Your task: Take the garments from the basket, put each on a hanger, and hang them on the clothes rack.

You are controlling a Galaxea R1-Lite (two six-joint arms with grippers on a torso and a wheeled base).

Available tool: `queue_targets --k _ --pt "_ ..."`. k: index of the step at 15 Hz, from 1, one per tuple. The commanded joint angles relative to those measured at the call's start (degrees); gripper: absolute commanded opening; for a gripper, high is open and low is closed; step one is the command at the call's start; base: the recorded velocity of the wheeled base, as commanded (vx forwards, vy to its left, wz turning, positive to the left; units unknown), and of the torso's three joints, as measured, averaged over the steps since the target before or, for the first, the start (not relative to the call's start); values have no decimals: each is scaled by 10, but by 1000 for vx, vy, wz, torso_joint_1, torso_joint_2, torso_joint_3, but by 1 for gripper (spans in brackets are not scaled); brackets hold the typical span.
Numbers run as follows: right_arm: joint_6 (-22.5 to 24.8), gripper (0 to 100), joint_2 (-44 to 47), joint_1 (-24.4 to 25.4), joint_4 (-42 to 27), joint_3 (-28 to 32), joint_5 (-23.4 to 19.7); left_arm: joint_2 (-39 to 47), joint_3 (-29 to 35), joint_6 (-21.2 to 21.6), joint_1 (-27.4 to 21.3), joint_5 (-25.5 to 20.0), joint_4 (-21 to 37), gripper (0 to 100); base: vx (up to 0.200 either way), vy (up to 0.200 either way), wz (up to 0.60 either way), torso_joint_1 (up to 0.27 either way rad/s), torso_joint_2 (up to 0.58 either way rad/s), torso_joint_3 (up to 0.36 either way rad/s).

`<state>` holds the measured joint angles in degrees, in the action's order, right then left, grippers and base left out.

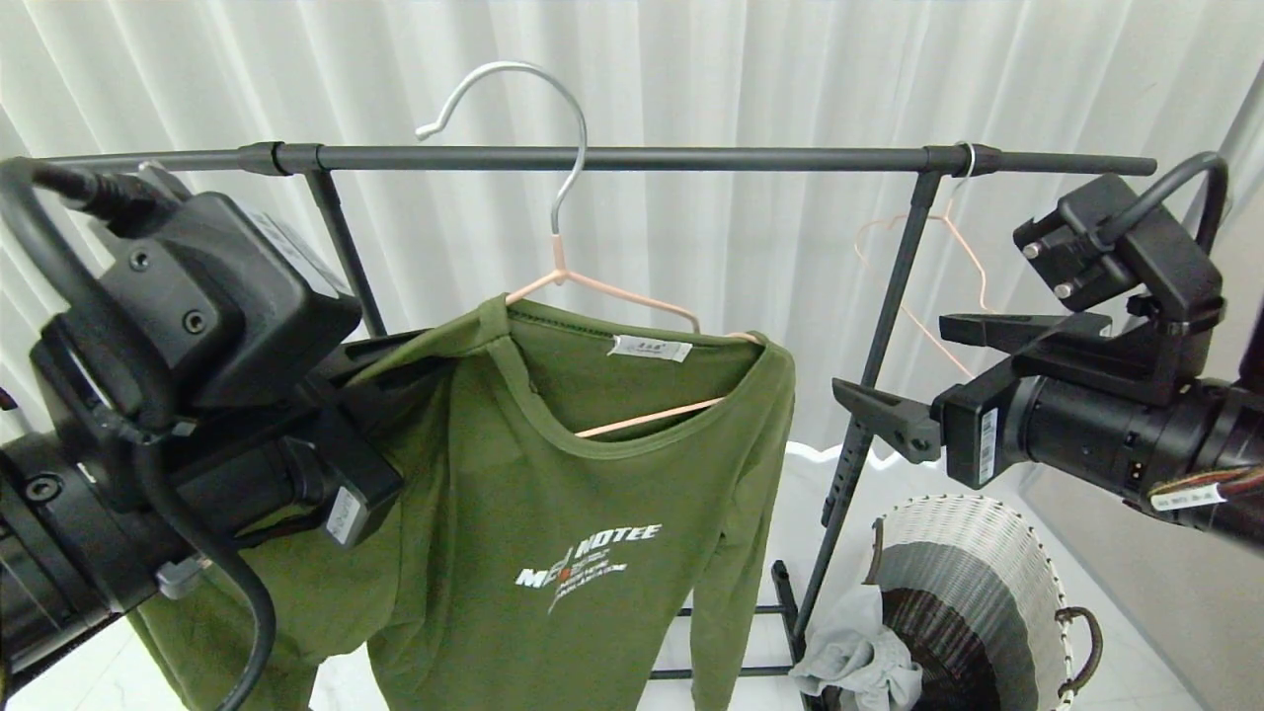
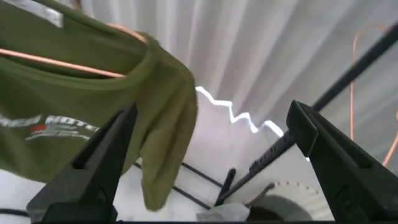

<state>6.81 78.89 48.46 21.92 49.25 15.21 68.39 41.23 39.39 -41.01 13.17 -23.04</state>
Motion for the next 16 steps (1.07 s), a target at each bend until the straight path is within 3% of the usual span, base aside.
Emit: queue_targets --k 1,4,10,16 --pt "7 100 2 17 1 4 -15 0 0 0 -7 -1 -1 0 0 0 0 0 0 0" --pt "15 100 38 54 15 31 -31 1 1 -6 -23 -1 -1 0 0 0 0 0 0 0" --pt "42 100 138 58 50 124 -33 3 1 -6 -57 -1 -1 0 0 0 0 0 0 0" --pt "65 100 164 53 51 138 -27 0 3 -12 -75 -2 -1 0 0 0 0 0 0 0"
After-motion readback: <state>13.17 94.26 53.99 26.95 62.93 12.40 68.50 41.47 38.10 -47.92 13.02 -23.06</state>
